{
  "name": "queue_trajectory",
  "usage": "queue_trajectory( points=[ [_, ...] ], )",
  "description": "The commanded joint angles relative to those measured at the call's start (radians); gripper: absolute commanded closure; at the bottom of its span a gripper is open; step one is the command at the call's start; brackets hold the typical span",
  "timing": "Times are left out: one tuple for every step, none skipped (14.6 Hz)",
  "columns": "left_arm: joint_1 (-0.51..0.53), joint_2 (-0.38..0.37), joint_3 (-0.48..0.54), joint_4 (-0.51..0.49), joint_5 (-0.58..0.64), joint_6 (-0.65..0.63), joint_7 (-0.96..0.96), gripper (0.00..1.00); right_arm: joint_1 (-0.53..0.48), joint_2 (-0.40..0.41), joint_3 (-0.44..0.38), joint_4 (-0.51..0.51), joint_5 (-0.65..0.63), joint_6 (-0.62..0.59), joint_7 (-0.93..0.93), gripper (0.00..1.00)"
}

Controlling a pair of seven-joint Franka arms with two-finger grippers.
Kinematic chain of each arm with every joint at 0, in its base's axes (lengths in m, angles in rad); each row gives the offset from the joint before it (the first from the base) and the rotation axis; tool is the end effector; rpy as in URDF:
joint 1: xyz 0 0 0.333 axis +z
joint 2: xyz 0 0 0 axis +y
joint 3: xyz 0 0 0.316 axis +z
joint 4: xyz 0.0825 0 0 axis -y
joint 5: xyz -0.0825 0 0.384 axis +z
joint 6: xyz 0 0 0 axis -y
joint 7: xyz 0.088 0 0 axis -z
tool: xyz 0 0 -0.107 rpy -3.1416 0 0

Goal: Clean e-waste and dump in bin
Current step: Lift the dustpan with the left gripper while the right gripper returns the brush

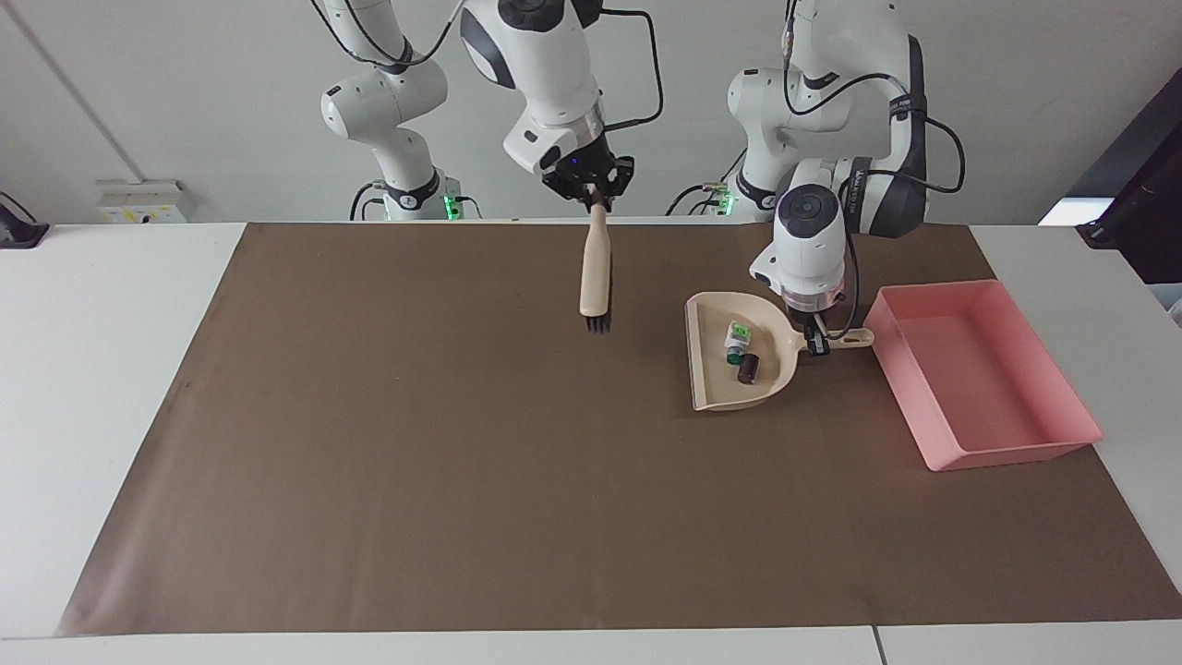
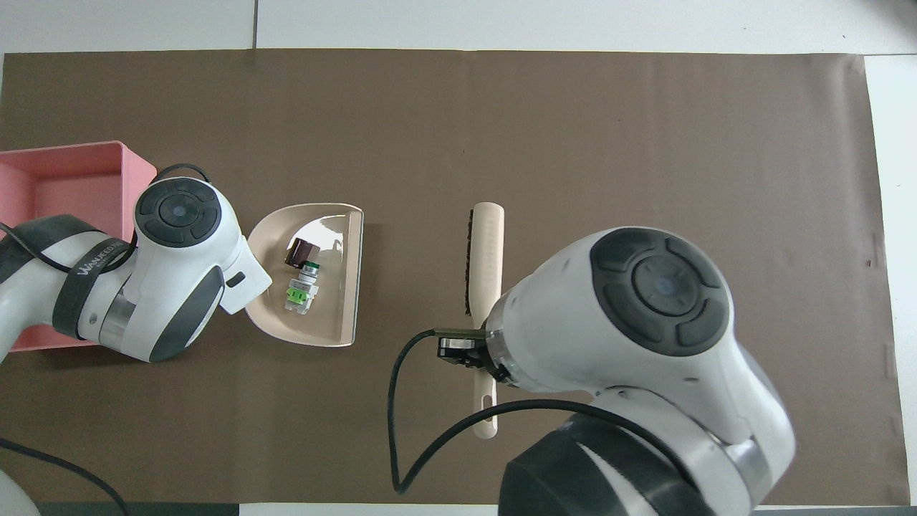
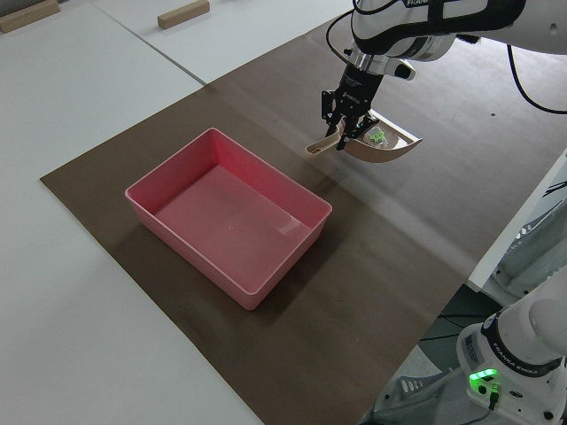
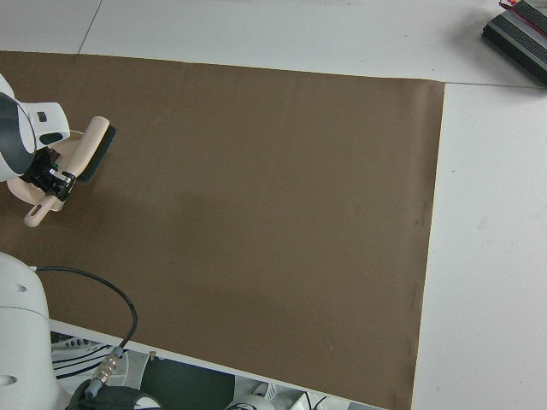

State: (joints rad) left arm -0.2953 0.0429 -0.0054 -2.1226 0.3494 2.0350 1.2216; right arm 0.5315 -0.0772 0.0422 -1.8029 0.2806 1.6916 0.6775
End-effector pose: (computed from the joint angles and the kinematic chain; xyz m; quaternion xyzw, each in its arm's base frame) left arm 0.5172 -0.1402 0.3836 -0.6510 0.7414 0.1241 0.1058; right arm 0.4345 0.3132 0.5703 -0.9879 0.0707 0.0938 0.1011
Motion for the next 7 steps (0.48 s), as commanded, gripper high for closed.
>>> queue_trajectory(
  points=[
    [0.068,-0.054,0.002,0.004,-0.05,0.011,0.085,1.0,-0.166,-0.067,0.01,-0.041,-0.021,-0.102,-0.158,1.0],
    [0.105,-0.061,0.004,0.016,-0.067,0.01,0.09,1.0,-0.229,-0.07,0.011,-0.052,-0.055,-0.125,-0.226,1.0],
    [0.149,-0.063,0.004,0.033,-0.096,0.007,0.105,1.0,-0.282,-0.084,0.011,-0.078,-0.099,-0.127,-0.298,1.0],
    [0.188,-0.063,0.004,0.056,-0.125,0.005,0.148,1.0,-0.326,-0.101,0.011,-0.116,-0.135,-0.121,-0.358,1.0],
    [0.221,-0.058,0.007,0.087,-0.148,0.005,0.2,1.0,-0.381,-0.117,0.011,-0.162,-0.17,-0.107,-0.427,1.0],
    [0.251,-0.054,0.008,0.113,-0.161,0.002,0.235,1.0,-0.434,-0.127,0.011,-0.202,-0.199,-0.075,-0.494,1.0],
    [0.284,-0.048,0.008,0.14,-0.164,-0.007,0.255,1.0,-0.483,-0.124,0.011,-0.231,-0.225,-0.055,-0.545,1.0]
  ],
)
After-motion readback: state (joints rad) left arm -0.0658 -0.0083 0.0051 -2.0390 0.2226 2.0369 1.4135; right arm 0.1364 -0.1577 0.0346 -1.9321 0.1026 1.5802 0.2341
